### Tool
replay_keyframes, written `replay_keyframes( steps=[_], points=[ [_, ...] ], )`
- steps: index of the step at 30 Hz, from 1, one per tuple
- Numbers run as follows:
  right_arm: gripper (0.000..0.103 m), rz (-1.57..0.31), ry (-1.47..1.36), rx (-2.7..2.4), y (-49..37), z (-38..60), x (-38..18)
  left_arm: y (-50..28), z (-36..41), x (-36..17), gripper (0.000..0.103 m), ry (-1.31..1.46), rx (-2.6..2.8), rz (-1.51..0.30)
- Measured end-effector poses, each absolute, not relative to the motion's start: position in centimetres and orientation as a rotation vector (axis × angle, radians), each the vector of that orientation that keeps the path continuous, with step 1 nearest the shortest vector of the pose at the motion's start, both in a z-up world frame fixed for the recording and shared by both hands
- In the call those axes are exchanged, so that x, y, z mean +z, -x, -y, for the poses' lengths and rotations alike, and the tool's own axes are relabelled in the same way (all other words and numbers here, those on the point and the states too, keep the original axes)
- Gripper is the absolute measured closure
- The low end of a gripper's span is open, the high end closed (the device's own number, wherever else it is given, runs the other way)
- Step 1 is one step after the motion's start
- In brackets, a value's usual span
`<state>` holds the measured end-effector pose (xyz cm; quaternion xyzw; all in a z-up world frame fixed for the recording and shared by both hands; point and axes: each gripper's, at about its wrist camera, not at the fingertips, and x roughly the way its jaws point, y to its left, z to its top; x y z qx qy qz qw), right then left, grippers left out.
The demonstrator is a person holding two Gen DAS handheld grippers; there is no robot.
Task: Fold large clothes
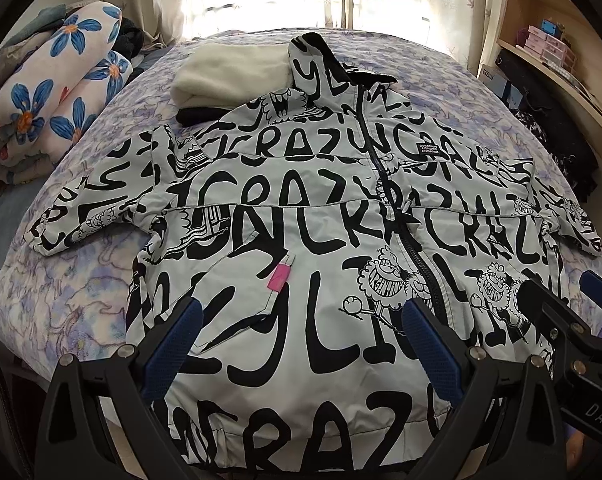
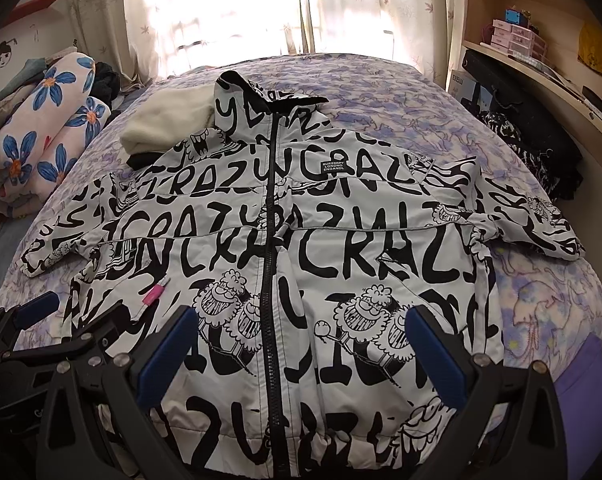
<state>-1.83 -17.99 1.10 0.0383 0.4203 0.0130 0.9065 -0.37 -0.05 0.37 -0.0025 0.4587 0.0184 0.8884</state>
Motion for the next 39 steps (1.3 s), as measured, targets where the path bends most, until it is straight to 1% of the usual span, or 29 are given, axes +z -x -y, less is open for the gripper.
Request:
replay_keyframes(
  steps=[39],
  points=[
    [0.000,-0.858,-0.071,0.039,1.46,17.51,1.34,0.26,-0.79,1.21,0.004,-0.051,0.085,-0.951]
  ],
)
